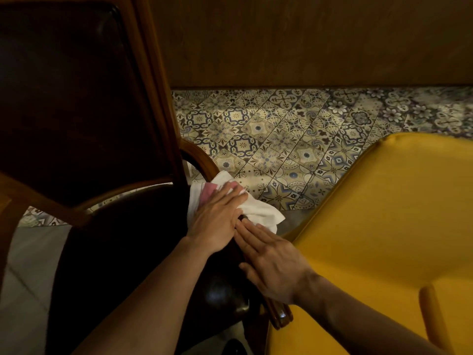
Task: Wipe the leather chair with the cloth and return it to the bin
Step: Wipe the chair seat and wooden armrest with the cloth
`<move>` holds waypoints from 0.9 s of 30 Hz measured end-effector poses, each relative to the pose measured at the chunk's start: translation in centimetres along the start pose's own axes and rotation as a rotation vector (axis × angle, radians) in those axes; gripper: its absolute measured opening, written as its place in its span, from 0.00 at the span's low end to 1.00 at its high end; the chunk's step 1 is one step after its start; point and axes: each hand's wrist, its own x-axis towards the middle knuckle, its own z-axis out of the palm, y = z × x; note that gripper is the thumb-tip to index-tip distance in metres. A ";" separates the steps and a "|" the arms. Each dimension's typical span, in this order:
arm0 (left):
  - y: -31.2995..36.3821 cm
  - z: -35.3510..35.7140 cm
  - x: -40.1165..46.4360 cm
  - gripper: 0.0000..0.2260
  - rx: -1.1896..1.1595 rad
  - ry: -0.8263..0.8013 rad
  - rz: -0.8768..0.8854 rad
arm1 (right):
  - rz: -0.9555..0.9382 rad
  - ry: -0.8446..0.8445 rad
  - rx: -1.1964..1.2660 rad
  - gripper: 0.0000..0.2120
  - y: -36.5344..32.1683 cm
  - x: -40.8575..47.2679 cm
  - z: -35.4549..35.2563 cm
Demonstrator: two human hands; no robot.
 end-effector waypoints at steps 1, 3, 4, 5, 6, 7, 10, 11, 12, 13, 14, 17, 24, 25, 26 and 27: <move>0.2 -0.1 -0.1 0.21 -0.001 -0.013 -0.003 | 0.005 -0.011 0.007 0.33 -0.2 -0.2 0.0; 0.4 -0.2 -0.2 0.21 0.006 -0.028 -0.007 | 0.022 -0.025 0.020 0.34 -0.4 -0.4 0.1; 0.5 -0.2 -0.3 0.21 0.009 -0.031 -0.010 | 0.029 -0.026 0.024 0.34 -0.5 -0.4 0.1; 0.5 -0.2 -0.3 0.21 0.010 -0.031 -0.010 | 0.032 -0.025 0.025 0.34 -0.5 -0.5 0.1; 0.5 -0.2 -0.3 0.21 0.007 -0.028 -0.010 | 0.030 -0.023 0.025 0.34 -0.5 -0.5 0.2; 0.6 -0.1 -0.4 0.21 0.000 -0.024 -0.009 | 0.027 -0.021 0.025 0.34 -0.5 -0.5 0.2; 0.8 -0.2 -0.5 0.21 -0.034 -0.017 -0.011 | 0.025 -0.013 0.031 0.34 -0.5 -0.7 0.3; 0.8 -0.3 -0.6 0.20 -0.046 -0.017 -0.011 | 0.028 -0.016 0.035 0.34 -0.6 -0.7 0.3; 0.8 -0.4 -0.6 0.20 -0.060 -0.019 -0.013 | 0.033 -0.019 0.040 0.33 -0.7 -0.7 0.2; 0.8 -0.6 -0.6 0.20 -0.076 -0.022 -0.017 | 0.039 -0.016 0.048 0.33 -0.8 -0.8 0.0; 0.9 -0.8 -0.6 0.20 -0.092 -0.023 -0.019 | 0.046 -0.005 0.061 0.32 -0.9 -0.9 -0.2; 1.6 -1.5 -0.8 0.19 -0.095 -0.040 -0.004 | 0.078 0.083 0.116 0.25 -1.3 -1.7 -1.2; 5.2 -2.9 -3.8 0.15 -0.155 -0.263 -0.052 | 0.315 0.300 0.173 0.16 -2.3 -3.9 -4.4; 5.8 -3.3 -4.1 0.14 -0.151 -0.271 -0.034 | 0.346 0.312 0.159 0.17 -2.6 -4.0 -4.9; 6.3 -3.8 -4.3 0.13 -0.157 -0.267 -0.020 | 0.376 0.314 0.143 0.18 -2.8 -4.1 -5.4; 6.7 -4.6 -4.3 0.12 -0.164 -0.259 -0.009 | 0.396 0.311 0.116 0.20 -3.0 -4.1 -6.1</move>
